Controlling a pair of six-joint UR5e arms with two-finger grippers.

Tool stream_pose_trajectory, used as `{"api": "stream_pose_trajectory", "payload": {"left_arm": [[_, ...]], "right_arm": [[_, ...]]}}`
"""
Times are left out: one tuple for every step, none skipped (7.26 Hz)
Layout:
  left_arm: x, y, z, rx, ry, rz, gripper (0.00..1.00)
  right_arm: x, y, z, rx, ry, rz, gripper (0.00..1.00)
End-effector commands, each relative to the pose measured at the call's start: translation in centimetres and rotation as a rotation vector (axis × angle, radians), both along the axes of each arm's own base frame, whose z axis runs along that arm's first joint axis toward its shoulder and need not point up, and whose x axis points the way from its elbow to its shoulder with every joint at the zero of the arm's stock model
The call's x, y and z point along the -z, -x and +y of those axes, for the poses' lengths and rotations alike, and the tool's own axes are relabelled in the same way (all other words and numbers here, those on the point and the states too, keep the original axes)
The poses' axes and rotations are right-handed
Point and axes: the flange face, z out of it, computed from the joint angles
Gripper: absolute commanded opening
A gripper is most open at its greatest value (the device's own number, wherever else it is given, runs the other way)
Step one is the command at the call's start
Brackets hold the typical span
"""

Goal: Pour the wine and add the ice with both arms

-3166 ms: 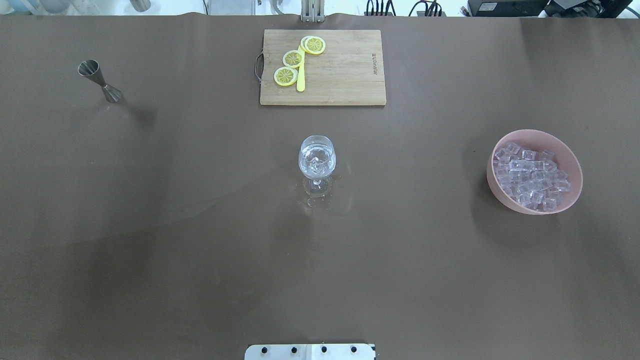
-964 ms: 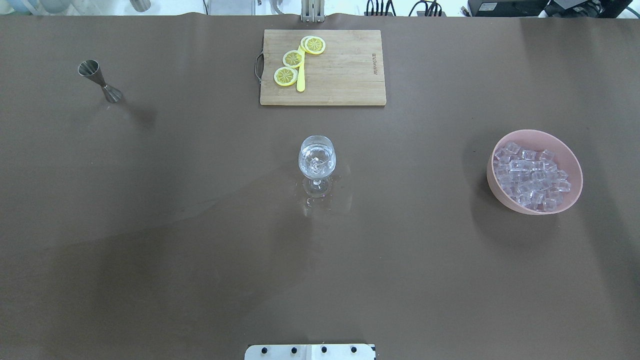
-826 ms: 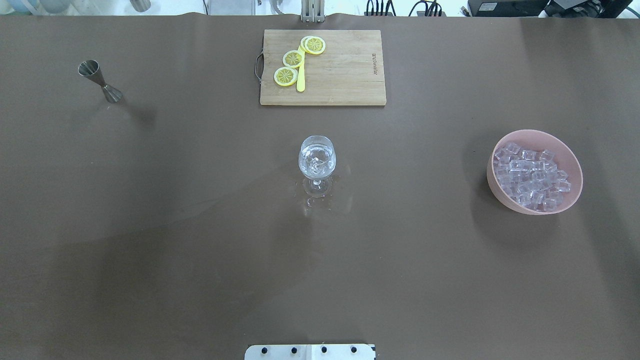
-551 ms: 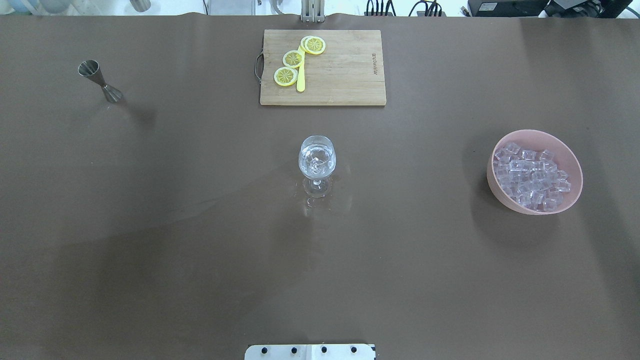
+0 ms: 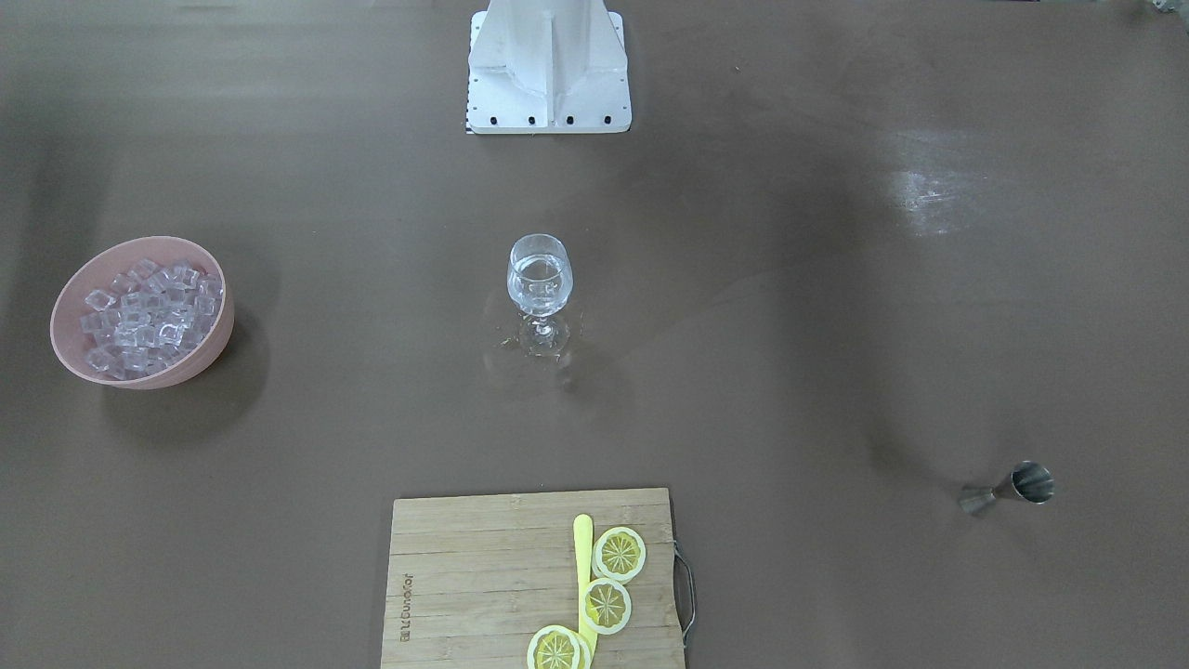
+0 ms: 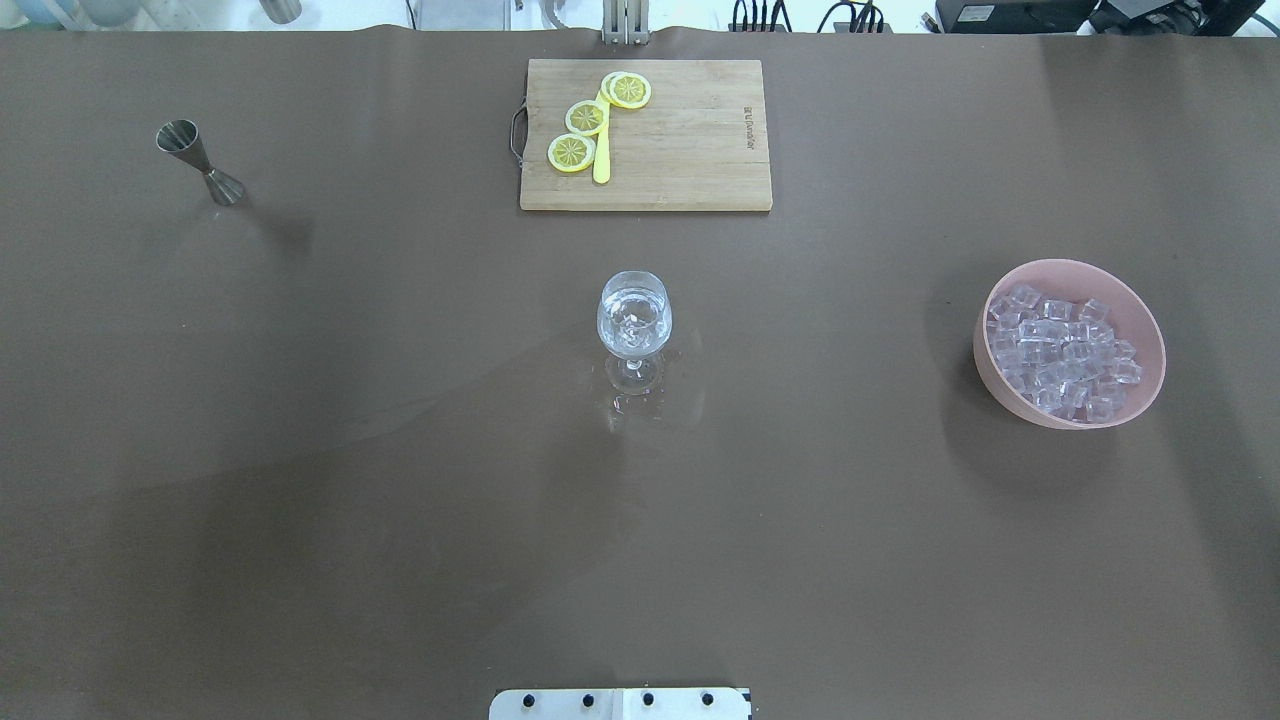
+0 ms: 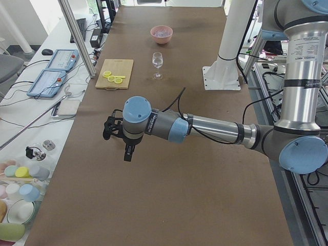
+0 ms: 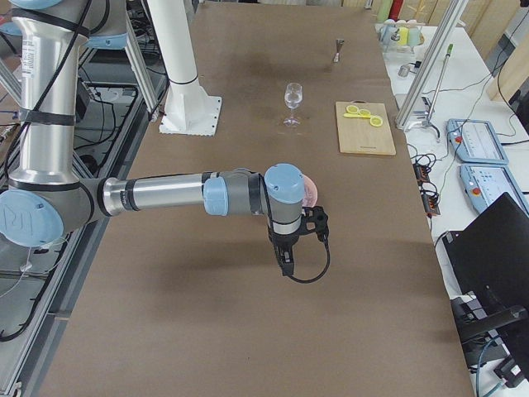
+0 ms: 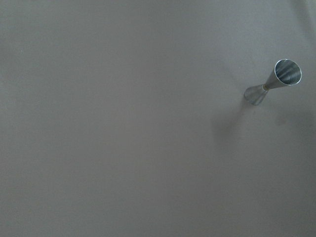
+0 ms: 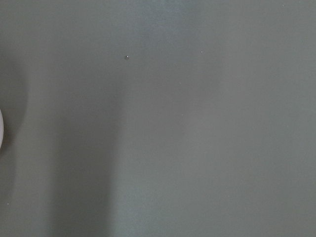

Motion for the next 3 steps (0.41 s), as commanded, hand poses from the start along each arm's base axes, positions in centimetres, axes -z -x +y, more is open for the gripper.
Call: {"api": "stream_pose_trajectory", "payload": {"left_arm": [[0.14,-0.06,0.22,0.000,-0.003,-0.001,0.98],[0.42,-0.09,0.18,-0.001,-0.008,0.003,0.98],[0.90,-0.11,0.22,-0.002,-0.017,0.006,0.98]], "right_arm": [[0.41,0.09,0.28,0.018,-0.022,-0.001,1.00],[0.10,0.16,0.29,0.020,-0.015,-0.001,1.00],[0.49,0.17,0.21,0.019,-0.023,-0.003,1.00]]}}
